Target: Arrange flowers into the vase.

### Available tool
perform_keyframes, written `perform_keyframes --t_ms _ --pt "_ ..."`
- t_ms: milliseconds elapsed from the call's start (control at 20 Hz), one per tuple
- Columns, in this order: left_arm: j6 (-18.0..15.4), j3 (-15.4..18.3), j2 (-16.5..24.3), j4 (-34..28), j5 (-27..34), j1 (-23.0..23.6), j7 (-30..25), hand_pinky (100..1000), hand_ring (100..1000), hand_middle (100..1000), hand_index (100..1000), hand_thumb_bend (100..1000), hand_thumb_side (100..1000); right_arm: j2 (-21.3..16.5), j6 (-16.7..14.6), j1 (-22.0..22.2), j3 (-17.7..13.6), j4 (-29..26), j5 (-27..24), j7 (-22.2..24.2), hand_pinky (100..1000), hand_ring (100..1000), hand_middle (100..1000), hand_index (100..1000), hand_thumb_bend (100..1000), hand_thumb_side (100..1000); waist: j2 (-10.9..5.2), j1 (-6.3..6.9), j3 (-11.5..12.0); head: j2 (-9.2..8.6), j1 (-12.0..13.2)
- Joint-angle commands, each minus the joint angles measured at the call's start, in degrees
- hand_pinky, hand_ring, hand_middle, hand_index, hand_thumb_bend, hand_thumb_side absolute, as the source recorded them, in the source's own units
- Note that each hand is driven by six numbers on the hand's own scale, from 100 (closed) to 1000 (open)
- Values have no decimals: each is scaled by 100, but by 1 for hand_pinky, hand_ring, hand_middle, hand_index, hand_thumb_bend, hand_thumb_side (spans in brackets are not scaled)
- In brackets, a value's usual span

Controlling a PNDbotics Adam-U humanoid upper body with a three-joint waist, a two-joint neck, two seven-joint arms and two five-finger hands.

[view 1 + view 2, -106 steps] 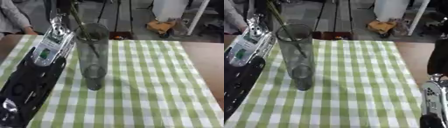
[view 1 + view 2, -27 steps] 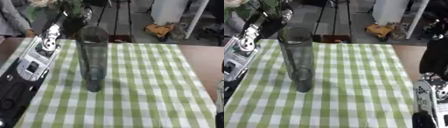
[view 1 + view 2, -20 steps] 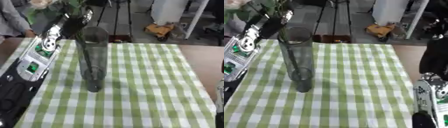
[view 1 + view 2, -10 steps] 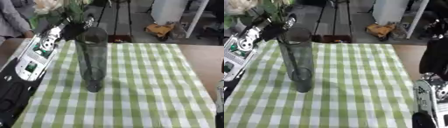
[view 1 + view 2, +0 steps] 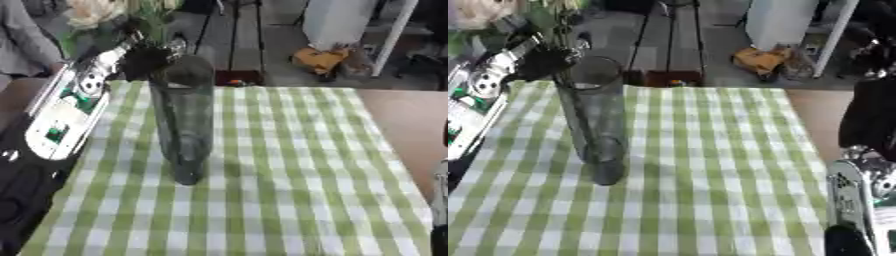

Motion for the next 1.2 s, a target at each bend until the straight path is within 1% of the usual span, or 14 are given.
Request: perform_keyframes --t_ms 50,300,350,500,750,950,1200 --pt "40 85 168 -115 -92 -140 -173 751 1000 985 1000 100 830 -99 2 -49 -13 -88 20 -26 610 721 636 726 100 830 -140 14 3 -62 -3" --pt "154 140 197 -186 -220 -174 -573 756 1000 990 1000 100 811 -101 8 -43 -10 -88 22 -32 609 721 636 726 100 827 -140 15 11 -67 -1" --pt "171 148 201 -192 -241 -180 -635 759 1000 991 1000 100 794 -102 7 -44 -10 -88 22 -33 609 721 636 726 100 827 -141 15 9 -68 3" --pt "214 167 208 -203 -299 -197 -837 761 1000 993 1000 100 795 -104 5 -46 -10 -88 19 -39 609 721 636 726 100 826 -143 13 1 -75 8" --pt "280 227 217 -255 -354 -234 -1057 775 1000 995 1000 100 778 -104 10 -44 -3 -88 12 -44 609 720 636 725 100 826 -144 22 2 -82 10" --pt "304 241 244 -268 -473 -267 -1234 785 1000 997 1000 100 753 -109 16 -39 -2 -88 13 -45 609 720 636 725 100 821 -140 37 -2 -83 15" --pt "273 256 306 -278 -673 -303 -1500 804 1000 1000 1000 100 754 -117 33 -26 -2 -88 24 -50 608 721 635 725 100 816 -140 65 4 -81 5"
